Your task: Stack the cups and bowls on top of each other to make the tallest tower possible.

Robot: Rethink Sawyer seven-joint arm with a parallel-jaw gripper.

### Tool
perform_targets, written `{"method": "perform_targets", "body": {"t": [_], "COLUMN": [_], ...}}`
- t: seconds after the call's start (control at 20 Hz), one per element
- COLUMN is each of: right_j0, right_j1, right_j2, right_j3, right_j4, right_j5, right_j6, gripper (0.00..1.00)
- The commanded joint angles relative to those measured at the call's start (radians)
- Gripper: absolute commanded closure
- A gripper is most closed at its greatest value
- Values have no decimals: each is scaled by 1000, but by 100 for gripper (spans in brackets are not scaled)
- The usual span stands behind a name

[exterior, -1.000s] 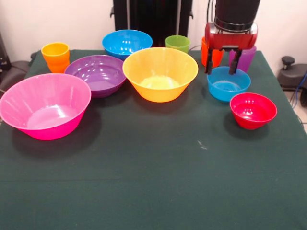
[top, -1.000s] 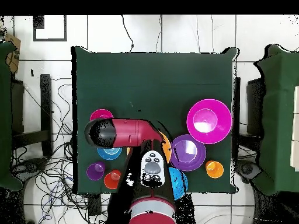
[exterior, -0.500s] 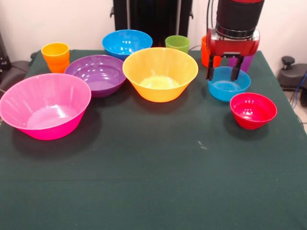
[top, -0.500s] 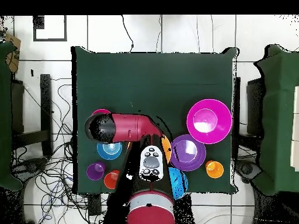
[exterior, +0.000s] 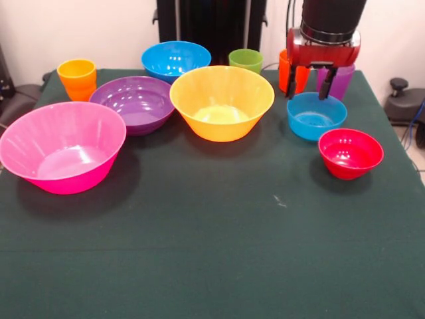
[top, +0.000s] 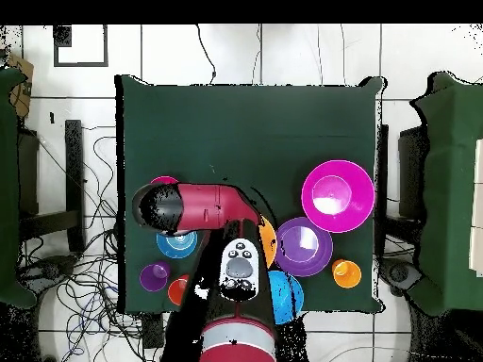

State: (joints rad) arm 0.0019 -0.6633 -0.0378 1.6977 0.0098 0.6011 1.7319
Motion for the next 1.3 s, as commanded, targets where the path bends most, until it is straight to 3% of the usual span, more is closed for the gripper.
{"method": "perform_targets", "body": {"t": [0.05, 0.7, 1.3], "right_j0": [-16, 3, 22], "right_j1": [-15, 92, 126], "right_j2": [36, 21, 27], "right_j3": [48, 32, 27], "right_j4": [-17, -39, -12], "right_j5": [44, -104, -134], "right_j6": [92, 132, 149], "gripper": [0, 0, 0]}}
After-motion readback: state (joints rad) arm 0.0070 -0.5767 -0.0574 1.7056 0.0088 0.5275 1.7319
